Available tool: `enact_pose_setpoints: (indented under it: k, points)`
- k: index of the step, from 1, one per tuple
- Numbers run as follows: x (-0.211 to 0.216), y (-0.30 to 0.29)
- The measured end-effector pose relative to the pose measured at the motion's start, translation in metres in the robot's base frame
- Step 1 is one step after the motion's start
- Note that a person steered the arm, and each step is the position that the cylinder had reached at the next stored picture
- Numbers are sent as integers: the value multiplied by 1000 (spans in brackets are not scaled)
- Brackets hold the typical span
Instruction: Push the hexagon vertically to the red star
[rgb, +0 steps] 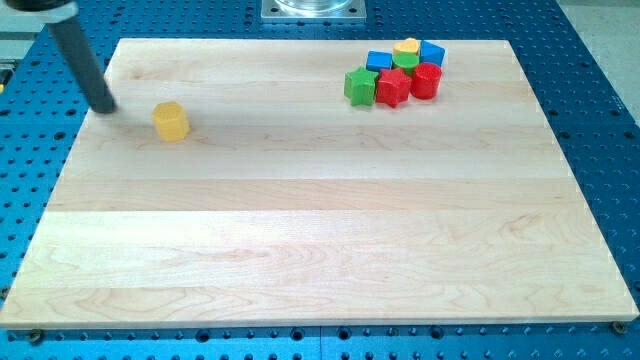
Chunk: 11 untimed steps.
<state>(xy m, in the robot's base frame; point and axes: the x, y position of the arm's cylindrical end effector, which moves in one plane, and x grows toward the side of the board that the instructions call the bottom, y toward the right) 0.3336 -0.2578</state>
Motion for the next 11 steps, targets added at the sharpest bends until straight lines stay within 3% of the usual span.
enact_pose_setpoints:
  k: [1,2,3,4,5,6,8,9,10,11]
  points:
    - [39,91]
    - [47,189]
    - [-12,122]
    - [27,86]
    - [73,85]
    - [67,148]
    - [84,146]
    - [84,243]
    - [66,207]
    - [109,187]
